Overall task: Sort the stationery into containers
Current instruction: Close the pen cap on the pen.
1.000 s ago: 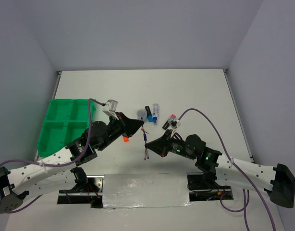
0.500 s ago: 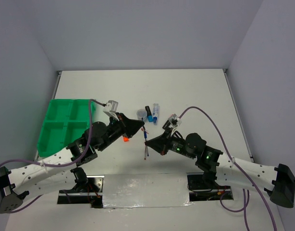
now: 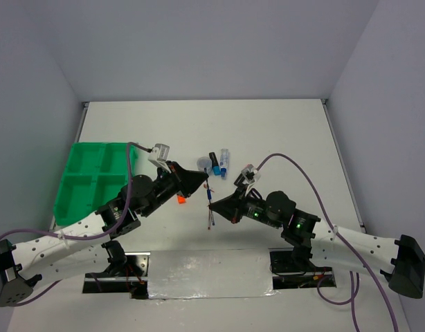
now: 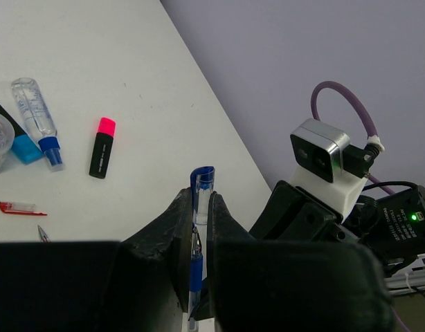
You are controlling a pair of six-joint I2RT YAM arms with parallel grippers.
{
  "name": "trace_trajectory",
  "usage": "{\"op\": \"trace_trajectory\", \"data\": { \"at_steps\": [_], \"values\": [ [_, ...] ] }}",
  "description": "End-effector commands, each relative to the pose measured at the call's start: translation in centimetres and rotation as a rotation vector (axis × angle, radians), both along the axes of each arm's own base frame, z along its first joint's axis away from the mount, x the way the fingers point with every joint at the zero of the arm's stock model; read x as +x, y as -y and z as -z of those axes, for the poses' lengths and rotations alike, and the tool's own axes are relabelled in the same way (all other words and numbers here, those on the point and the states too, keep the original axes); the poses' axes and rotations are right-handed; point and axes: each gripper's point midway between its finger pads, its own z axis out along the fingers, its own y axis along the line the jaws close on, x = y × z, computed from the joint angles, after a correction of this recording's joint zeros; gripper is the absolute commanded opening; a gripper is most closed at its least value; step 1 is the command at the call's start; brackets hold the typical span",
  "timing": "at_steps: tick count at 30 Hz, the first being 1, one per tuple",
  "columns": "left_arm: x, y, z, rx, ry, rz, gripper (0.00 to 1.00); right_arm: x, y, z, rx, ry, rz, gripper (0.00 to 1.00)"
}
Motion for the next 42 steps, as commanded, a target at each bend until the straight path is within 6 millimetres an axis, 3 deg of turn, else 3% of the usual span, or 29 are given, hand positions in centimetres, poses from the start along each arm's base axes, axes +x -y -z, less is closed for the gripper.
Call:
{"op": "trace_trajectory", "data": {
  "at_steps": [1,9,22,35,42],
  "values": [
    [-0.2,0.3,-1.7,-0.049,0.046,0.017,0.00,0.3,-0.3,-2.9,0.046,0.046,0.009,0.00],
    [-0.2,0.3,-0.9,-0.040,0.036,0.015,0.00,0.6,0.0,-3.4,0.037,0.060,0.026,0.00],
    [-0.6,0.7,-1.2,-0.057,0.054,0.049,0.00,1.0,0.1,-3.4,0.027,0.058,0.038,0.00],
    [-1.3,0.9,1.2,-0.048,0.029,0.084,0.00,3.4,1.8,-7.5,0.069,0.115,0.158,0.00],
    [-1.7,1.4,1.4,-0.089,0.002,0.113,0.00,3.0,1.3,-10.1,0.157,0.238,0.098,0.00]
  ]
}}
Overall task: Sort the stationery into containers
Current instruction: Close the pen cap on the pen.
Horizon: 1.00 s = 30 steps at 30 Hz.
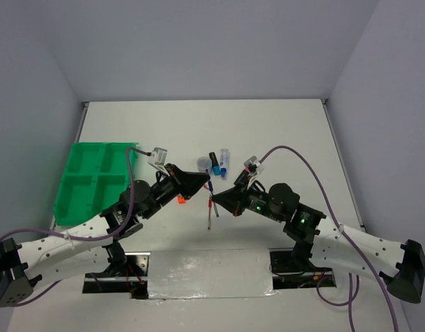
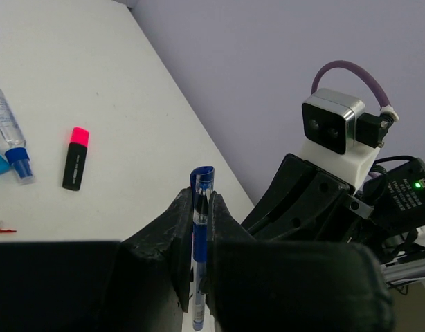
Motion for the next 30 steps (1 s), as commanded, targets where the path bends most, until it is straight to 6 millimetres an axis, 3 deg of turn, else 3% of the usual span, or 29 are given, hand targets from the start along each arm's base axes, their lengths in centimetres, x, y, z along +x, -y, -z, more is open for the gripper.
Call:
{"op": "trace_trajectory", "data": {
  "at_steps": [1,16,24,30],
  "values": [
    [-1.2,0.9,0.9,-0.003,-0.026,0.076,0.00,1.0,0.5,-8.5,0.212,0.217,0.041,0.00],
    [-2.2,2.5,3.1,0.066,-0.057,0.139,0.00,3.1,1.9,-12.8,0.240,0.313,0.056,0.00],
    [-2.9,2.9,4.0,0.129,-0.017,0.188,0.00,4.1,1.5,-12.6,0.163,0.289,0.022,0.00],
    [-3.4,3.0,4.9,0.181,0.007,0.219,0.00,4.3,1.5,-13.9,0.146,0.318,-0.005,0.00]
  ]
}}
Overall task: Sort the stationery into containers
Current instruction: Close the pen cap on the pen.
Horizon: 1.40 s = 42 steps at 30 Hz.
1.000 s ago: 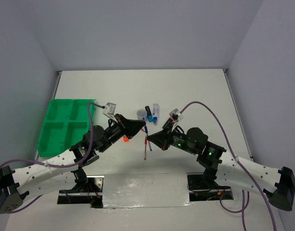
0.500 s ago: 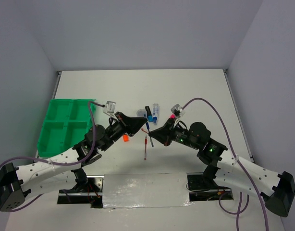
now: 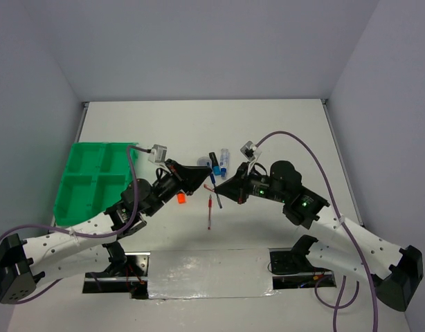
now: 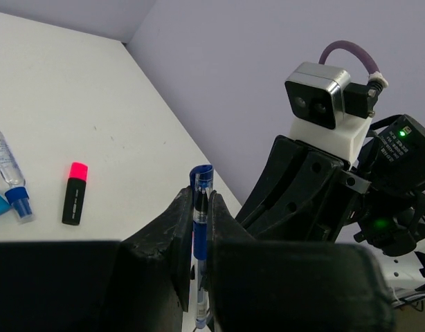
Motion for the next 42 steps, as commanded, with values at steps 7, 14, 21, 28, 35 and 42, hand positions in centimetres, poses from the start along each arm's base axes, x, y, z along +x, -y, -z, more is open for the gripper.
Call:
{"op": "trace_trajectory", "data": {
  "at_steps": [7,14,21,28,35,42],
  "values": [
    [-4.7,1.8,8.0,0.242,-0.097,0.236,0.00,2.6,1.7,-13.3,0.238,0.312,0.096,0.00],
    [-5.2,2.3,8.7,0.237,-0.112,0.271,0.00,2.6,1.2,-13.7,0.262,0.304,0.072,0.00],
    [-5.1,1.8,7.2,0.221,-0.103,0.253,0.00,2.1,0.8,-13.4,0.257,0.326,0.018,0.00],
    [-4.1,0.5,2.6,0.180,-0.040,0.164,0.32,1.2,0.4,-10.8,0.262,0.289,-0.037,0.00],
    [-4.3,1.1,0.0,0.152,0.014,0.190,0.65,1.0,0.3,-10.7,0.268,0.287,-0.045,0.00],
    [-4.6,1.3,-1.0,0.134,0.063,0.210,0.78,1.3,0.4,-10.1,0.256,0.283,-0.028,0.00]
  ]
}}
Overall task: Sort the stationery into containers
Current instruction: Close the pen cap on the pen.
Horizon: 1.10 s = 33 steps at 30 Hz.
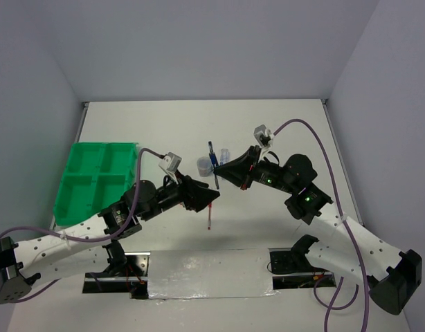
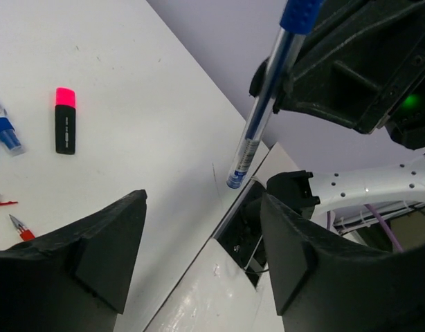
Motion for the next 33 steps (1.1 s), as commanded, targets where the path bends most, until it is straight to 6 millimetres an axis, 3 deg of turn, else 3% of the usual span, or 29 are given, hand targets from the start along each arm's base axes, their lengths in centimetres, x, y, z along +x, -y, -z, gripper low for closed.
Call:
{"op": "trace_trajectory", "data": {
  "at_steps": [1,3,7,12,23,33],
  "values": [
    [-0.6,0.3,-3.9,-0.056,0.111,0.044,0.80,0.1,0.4,-1.9,0.047,0.064,0.026,0.00],
    [-0.6,-0.3,-4.4,-0.033,0.158,0.036,0.89,0.1,0.5,-1.8,0.041,0.065,0.032,0.00],
    [-1.1,-1.4,-5.8,-0.039,0.266,0.035,0.96,0.0,0.5,-1.1,0.027,0.063,0.026,0.00],
    [0.5,-2.1,-6.6,-0.017,0.311,-0.052,0.97,-1.9,-0.8,-0.7,0.015,0.079,-0.101,0.00],
    [2.5,-1.6,-9.2,-0.045,0.343,-0.131,0.86,-2.8,-1.8,0.7,-0.008,0.057,-0.131,0.00],
    [3.6,-3.0,-9.1,-0.057,0.330,-0.189,0.78,-3.2,-2.0,1.5,-0.021,0.047,-0.146,0.00]
  ]
}}
